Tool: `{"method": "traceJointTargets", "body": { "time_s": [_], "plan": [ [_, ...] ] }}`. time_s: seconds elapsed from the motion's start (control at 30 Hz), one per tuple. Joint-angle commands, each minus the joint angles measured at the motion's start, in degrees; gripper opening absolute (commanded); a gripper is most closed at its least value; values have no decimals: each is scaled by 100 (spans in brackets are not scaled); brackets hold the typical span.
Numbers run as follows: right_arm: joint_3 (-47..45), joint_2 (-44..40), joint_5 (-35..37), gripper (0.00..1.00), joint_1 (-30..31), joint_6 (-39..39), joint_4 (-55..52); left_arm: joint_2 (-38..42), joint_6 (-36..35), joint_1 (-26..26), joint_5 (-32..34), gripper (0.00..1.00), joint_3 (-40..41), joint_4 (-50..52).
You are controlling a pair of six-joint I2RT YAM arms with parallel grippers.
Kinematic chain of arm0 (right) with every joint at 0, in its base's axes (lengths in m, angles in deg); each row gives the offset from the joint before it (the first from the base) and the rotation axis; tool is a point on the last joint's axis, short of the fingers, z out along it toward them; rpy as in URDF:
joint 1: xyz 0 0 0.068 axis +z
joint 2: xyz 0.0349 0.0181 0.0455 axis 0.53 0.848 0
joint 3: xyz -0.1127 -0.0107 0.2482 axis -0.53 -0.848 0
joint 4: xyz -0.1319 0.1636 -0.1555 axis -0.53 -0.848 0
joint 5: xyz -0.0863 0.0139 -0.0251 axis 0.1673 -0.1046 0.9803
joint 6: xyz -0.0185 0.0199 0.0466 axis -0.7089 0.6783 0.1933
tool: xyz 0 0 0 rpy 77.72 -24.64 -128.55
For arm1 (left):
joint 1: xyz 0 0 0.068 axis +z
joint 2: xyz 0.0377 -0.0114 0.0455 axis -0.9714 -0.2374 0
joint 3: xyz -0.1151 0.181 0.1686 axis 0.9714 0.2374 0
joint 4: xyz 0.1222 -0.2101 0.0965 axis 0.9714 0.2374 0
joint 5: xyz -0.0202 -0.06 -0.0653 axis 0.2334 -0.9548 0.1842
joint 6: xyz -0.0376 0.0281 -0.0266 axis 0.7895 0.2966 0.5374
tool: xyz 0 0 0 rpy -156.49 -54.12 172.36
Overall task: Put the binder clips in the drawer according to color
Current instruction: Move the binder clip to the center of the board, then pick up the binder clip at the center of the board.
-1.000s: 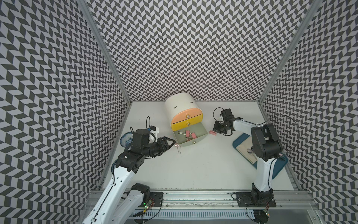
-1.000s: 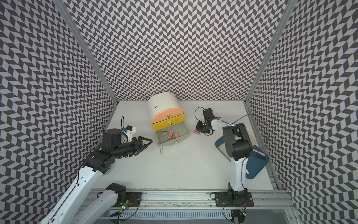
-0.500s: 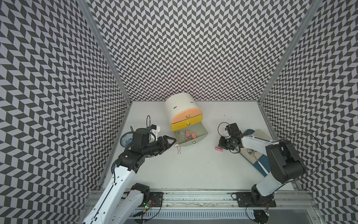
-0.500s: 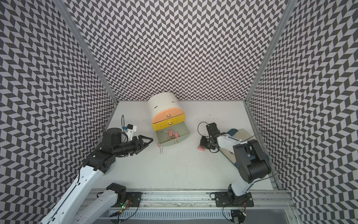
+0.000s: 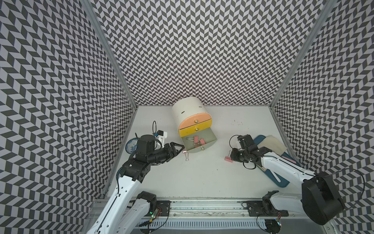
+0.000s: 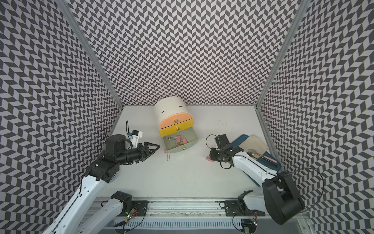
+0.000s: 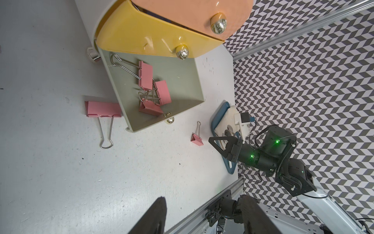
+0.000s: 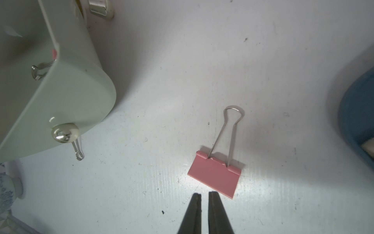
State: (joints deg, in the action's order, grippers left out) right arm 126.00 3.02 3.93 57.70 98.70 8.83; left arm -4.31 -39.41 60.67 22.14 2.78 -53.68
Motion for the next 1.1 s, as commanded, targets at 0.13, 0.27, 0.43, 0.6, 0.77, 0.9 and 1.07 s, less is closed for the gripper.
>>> {"method": "traceJointTargets", "body": {
  "time_s": [0.13, 0.27, 0.43, 0.6, 0.77, 0.9, 1.07],
  "plan": [
    [148, -728, 567, 41, 383, 39, -607, 189, -119, 39, -106, 63, 38, 41],
    [65, -892, 607, 52, 473, 58, -792, 248, -145, 39, -119, 63, 29, 81],
    [65, -740, 693, 62, 689, 210, -908, 361, -102, 39, -159, 63, 104, 72],
    [94, -413, 884, 66, 908, 348, -878, 479, -45, 43, -174, 63, 211, 57],
    [89, 36, 811, 67, 954, 609, -637, 568, -27, 39, -168, 64, 289, 72],
    [142, 212, 918, 67, 973, 948, -447, 613, -9, 39, -176, 63, 347, 71],
    [341, 505, 977, 69, 981, 1044, -377, 587, -26, 39, -211, 63, 369, 37]
  ]
}}
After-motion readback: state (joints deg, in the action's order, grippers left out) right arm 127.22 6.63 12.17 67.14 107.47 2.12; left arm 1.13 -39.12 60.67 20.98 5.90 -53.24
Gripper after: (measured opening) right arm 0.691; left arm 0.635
